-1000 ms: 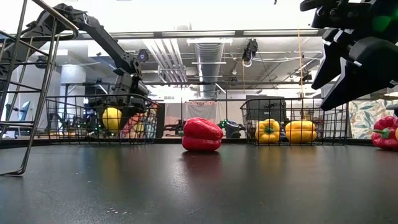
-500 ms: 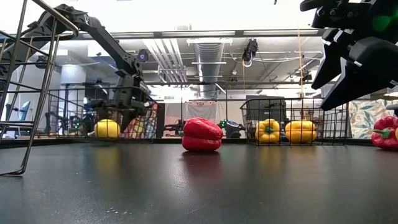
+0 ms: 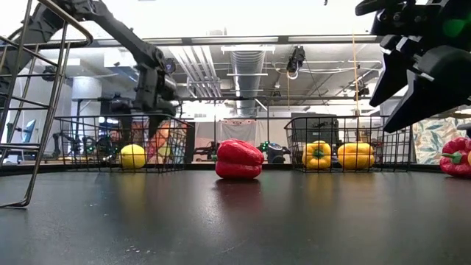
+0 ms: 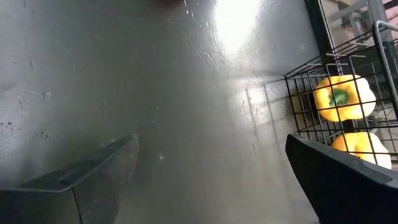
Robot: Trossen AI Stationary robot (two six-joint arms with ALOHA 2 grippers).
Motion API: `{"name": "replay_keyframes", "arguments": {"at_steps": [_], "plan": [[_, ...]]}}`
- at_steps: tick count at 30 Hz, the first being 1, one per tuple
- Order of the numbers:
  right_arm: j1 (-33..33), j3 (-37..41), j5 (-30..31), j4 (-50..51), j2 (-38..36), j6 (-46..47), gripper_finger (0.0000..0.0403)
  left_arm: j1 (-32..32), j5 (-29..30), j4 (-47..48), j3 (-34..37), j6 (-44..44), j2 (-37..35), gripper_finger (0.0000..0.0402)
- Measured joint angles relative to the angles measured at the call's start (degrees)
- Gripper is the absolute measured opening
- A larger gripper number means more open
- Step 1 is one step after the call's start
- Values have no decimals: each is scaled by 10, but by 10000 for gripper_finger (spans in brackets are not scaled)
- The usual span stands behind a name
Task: Sort produce into baskets
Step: Put the top lemon into the left black wire basket
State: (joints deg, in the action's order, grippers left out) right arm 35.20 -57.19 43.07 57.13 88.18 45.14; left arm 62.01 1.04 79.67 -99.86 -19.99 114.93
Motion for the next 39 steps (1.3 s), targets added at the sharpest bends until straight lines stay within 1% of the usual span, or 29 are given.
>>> {"name": "replay_keyframes", "arguments": {"at_steps": [4, 7, 9, 12, 14, 16, 19, 22, 25, 28, 31, 33, 35, 37, 39], "plan": [[0, -1, 0, 10, 0, 5, 400, -18, 0, 0, -1, 1, -53, 332], [0, -17, 2, 61, 0, 34, 400, -50, 9, 0, -1, 7, -107, 332], [0, -43, 3, 113, -4, 61, 400, -86, 29, -4, 2, 9, -145, 332], [3, -89, -9, 191, -15, 89, 400, -159, 73, -19, 2, 4, -200, 332], [4, -119, -58, 224, -24, 93, 400, -219, 105, -33, 2, -1, -232, 332], [4, -137, -130, 232, -37, 97, 400, -286, 144, -51, 2, 3, -258, 332], [4, -142, -244, 237, -57, 122, 400, -385, 211, -92, 15, 2, -289, 332], [9, -127, -330, 257, -74, 156, 400, -474, 237, -142, 43, -17, -312, 332], [10, -100, -391, 288, -83, 172, 400, -556, 246, -200, 84, -29, -328, 332], [10, -61, -442, 294, -91, 180, 400, -627, 271, -254, 128, -37, -332, 332], [10, -14, -444, 295, -93, 167, 400, -672, 308, -304, 162, -45, -329, 332], [9, 21, -434, 296, -93, 153, 400, -688, 321, -327, 180, -42, -324, 332], [3, 54, -407, 296, -93, 138, 400, -696, 327, -353, 197, -29, -314, 332], [-4, 83, -394, 296, -92, 124, 400, -696, 327, -388, 217, -13, -305, 332], [-9, 92, -384, 291, -85, 114, 399, -695, 320, -431, 236, 2, -295, 332]]}}
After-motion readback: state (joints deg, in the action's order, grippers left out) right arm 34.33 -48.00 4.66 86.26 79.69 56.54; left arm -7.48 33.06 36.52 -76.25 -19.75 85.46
